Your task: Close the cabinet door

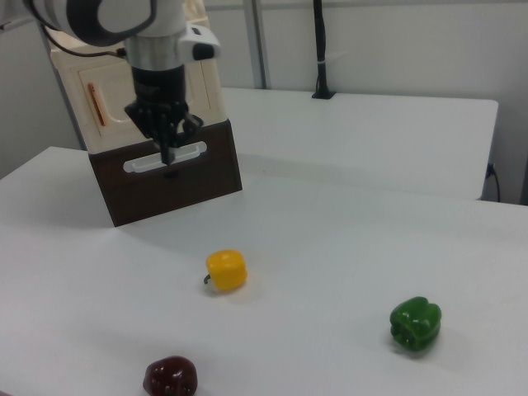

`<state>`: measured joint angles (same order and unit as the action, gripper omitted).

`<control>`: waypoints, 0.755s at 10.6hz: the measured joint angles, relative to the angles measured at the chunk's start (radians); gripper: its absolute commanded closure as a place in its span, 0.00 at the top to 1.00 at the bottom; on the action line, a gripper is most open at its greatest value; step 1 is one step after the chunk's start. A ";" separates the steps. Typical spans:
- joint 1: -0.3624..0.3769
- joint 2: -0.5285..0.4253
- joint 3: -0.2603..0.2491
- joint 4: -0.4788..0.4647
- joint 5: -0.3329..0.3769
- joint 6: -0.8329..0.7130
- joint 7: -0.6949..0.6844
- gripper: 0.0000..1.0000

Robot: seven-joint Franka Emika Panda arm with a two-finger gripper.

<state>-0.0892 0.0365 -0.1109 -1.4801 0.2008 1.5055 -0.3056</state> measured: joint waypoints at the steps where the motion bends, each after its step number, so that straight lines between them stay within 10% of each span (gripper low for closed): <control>1: -0.022 0.000 -0.006 0.005 0.000 0.000 0.000 0.12; 2: -0.035 0.000 -0.009 0.010 0.001 0.011 0.002 0.41; 3: -0.041 0.000 -0.009 0.011 0.001 0.034 0.015 0.99; 8: -0.041 0.002 -0.011 0.014 -0.002 0.049 0.034 1.00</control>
<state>-0.1300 0.0386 -0.1215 -1.4663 0.1985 1.5545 -0.2713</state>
